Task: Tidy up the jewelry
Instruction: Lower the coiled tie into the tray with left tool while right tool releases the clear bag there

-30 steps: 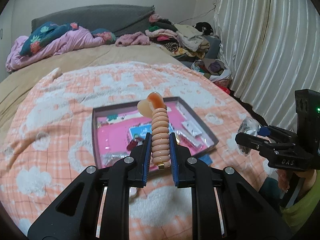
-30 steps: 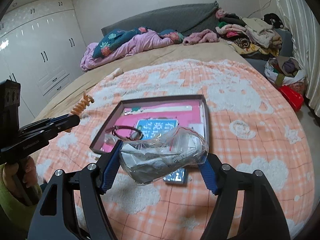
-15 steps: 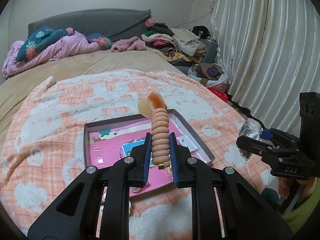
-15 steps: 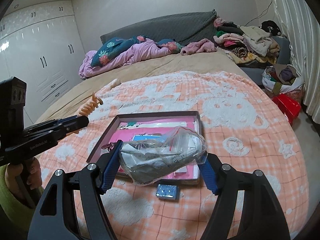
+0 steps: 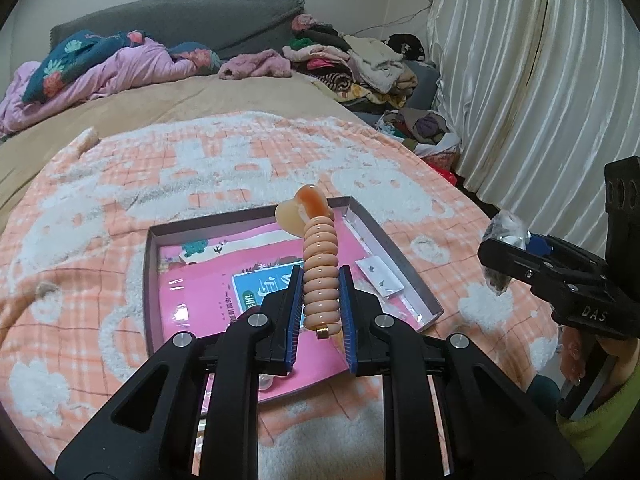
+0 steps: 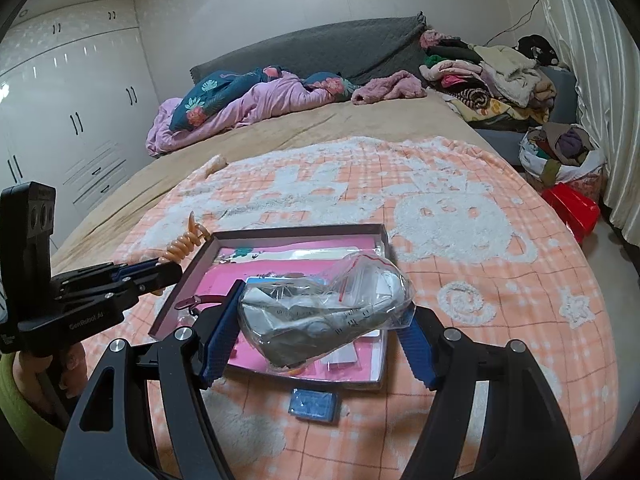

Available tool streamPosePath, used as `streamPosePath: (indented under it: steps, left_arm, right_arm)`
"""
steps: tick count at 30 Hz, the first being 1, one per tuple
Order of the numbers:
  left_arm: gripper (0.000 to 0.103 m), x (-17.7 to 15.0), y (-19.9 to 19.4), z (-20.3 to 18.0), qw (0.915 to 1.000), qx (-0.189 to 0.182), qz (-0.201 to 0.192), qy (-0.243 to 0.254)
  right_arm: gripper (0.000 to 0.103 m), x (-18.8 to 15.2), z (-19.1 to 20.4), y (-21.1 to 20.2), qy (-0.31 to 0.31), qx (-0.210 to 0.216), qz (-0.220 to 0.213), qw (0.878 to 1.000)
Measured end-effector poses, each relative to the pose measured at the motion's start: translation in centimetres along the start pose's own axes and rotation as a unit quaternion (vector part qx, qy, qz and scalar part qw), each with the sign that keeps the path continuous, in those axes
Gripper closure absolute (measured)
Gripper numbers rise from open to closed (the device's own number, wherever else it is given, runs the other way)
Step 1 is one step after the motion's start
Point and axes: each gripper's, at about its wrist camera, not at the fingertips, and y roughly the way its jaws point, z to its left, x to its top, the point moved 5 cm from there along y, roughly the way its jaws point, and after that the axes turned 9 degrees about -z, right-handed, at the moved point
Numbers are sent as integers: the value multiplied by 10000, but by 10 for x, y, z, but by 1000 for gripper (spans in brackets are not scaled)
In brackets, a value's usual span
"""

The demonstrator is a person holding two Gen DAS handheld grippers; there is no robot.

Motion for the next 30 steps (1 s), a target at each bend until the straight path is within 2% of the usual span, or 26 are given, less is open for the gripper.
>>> streamPosePath:
  steps: [20,30]
  left_arm:
    - [93,-27,41,10,9988,-55,467,-136]
    - [92,-38,60,8,9976,5,687,31]
  right_arm:
    - [33,-18,-11,46,-27,13,299,9995]
    - [33,-23,-24,60,-195,-68,379,9991]
